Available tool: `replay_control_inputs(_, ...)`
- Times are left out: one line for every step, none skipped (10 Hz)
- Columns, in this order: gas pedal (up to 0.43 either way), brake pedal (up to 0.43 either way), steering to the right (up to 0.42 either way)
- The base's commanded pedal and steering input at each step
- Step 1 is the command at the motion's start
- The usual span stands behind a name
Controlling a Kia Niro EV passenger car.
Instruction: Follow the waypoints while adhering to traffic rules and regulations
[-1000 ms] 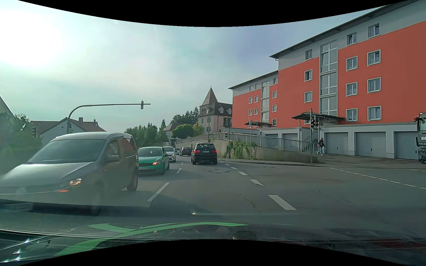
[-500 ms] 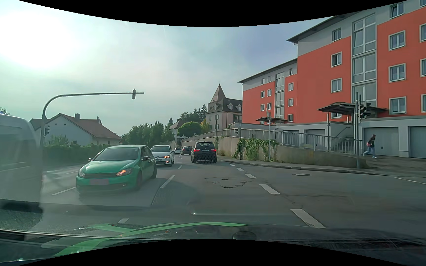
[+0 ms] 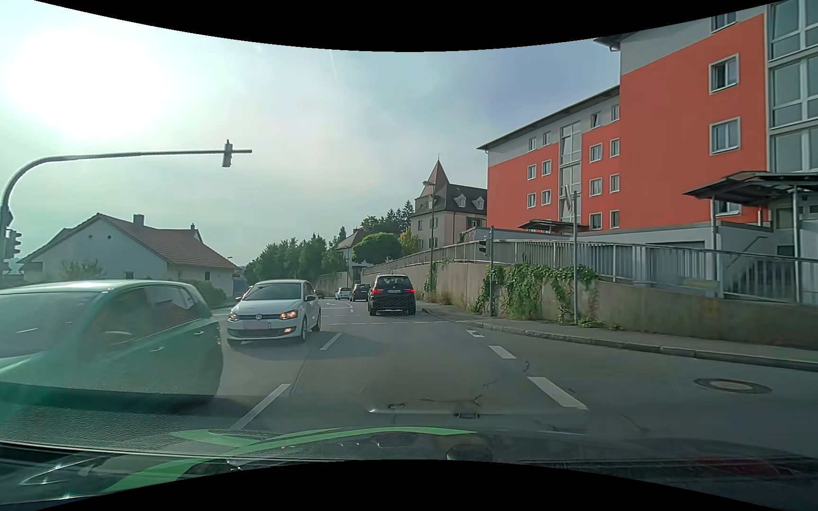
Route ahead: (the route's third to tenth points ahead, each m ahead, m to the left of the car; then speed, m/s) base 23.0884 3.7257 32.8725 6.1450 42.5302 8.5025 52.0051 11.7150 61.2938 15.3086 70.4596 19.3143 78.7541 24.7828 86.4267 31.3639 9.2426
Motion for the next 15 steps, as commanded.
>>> replay_control_inputs(0.130,0.000,-0.042)
replay_control_inputs(0.130,0.000,-0.043)
replay_control_inputs(0.130,0.000,-0.044)
replay_control_inputs(0.130,0.000,-0.045)
replay_control_inputs(0.130,0.000,-0.046)
replay_control_inputs(0.130,0.000,-0.047)
replay_control_inputs(0.130,0.000,-0.047)
replay_control_inputs(0.130,0.000,-0.046)
replay_control_inputs(0.130,0.000,-0.045)
replay_control_inputs(0.130,0.000,-0.044)
replay_control_inputs(0.130,0.000,-0.043)
replay_control_inputs(0.130,0.000,-0.043)
replay_control_inputs(0.130,0.000,-0.041)
replay_control_inputs(0.130,0.000,-0.040)
replay_control_inputs(0.130,0.000,-0.037)
